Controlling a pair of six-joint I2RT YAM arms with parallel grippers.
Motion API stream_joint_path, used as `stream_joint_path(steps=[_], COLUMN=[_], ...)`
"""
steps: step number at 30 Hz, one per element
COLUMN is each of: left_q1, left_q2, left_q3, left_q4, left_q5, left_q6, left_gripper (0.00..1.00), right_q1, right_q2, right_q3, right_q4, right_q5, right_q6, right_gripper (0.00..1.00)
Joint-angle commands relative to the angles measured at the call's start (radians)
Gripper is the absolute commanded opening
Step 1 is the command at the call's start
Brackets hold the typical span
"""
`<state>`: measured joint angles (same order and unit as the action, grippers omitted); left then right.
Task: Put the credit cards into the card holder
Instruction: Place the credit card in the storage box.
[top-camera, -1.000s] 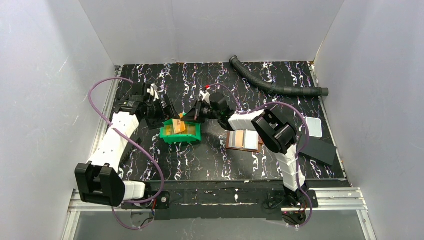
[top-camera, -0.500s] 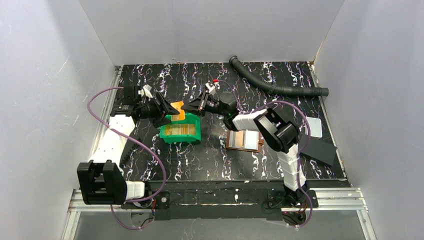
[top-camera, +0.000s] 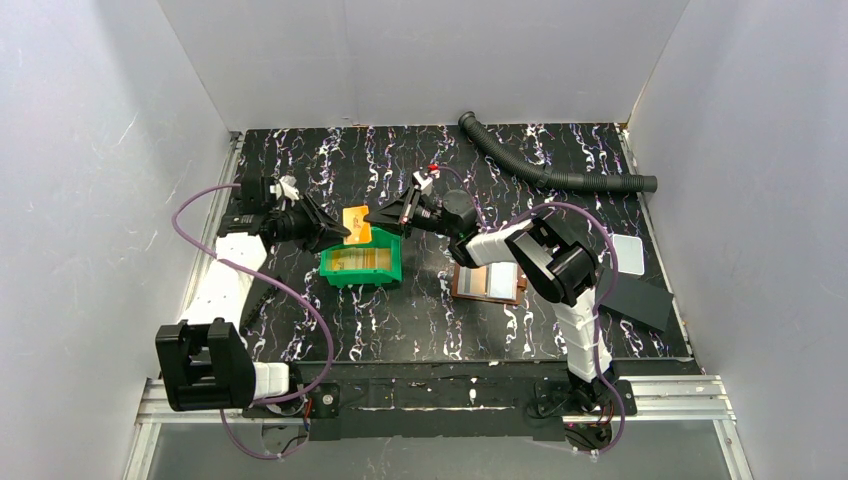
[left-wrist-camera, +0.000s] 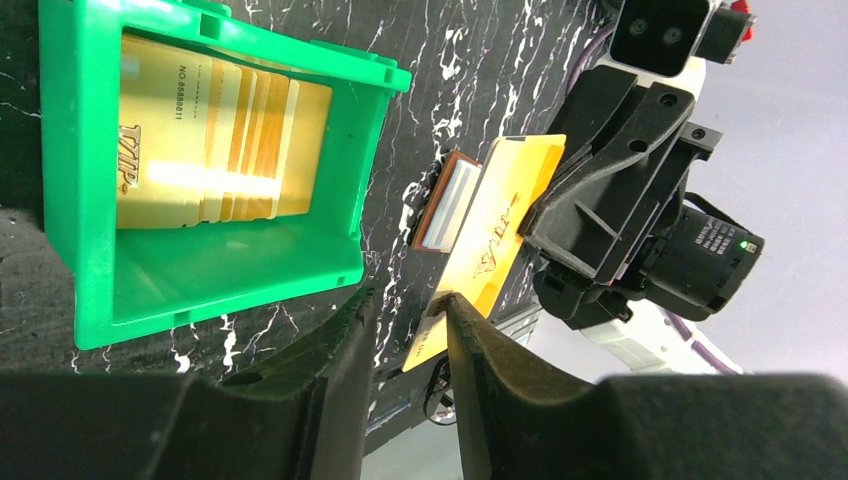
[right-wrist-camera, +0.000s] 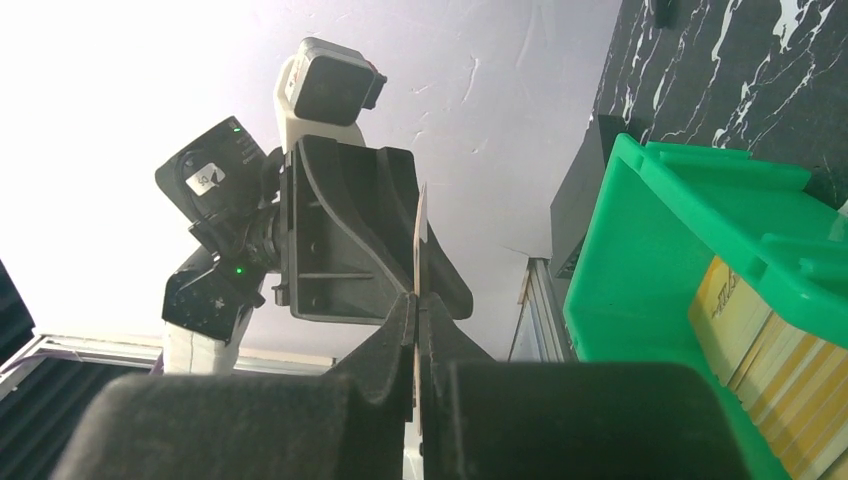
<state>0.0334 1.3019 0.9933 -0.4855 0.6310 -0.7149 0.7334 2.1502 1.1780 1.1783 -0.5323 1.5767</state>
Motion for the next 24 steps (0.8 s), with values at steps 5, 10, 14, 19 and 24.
stream_joint_path(steps=[5, 10, 14, 19, 24], left_q1=[0.024, 0.025, 0.026, 0.027, 0.028], left_q2=[-0.032, -0.035, -0.040, -0.030, -0.037], left_q3=[-0.060, -0.072, -0.101, -0.086, -0.071], left_q4=[0.083, 0.123, 0.179, 0.123, 0.052], left_q5=[0.093, 0.133, 0.165, 0.127, 0.059], left_q6=[-0.039, -0.055, -0.084, -0.038, 0.034], left_gripper=[0.28, 0.28, 0.22, 0.01, 0.00], right_q1=[0.001, 0.005, 0.009, 0.011, 0.011], right_q2=[0.004, 0.012, 0.021, 0.026, 0.037], right_q3=[-0.004, -0.005, -0.007, -0.018, -0.032], right_q4=[0.109, 0.118, 0.124, 0.102, 0.061], right_q5=[0.012, 0.022, 0.031, 0.043, 0.046], right_q6=[0.035, 0.045, 0.054, 0.039, 0.002], right_gripper=[0.01, 0.01, 0.01, 0.03, 0.12])
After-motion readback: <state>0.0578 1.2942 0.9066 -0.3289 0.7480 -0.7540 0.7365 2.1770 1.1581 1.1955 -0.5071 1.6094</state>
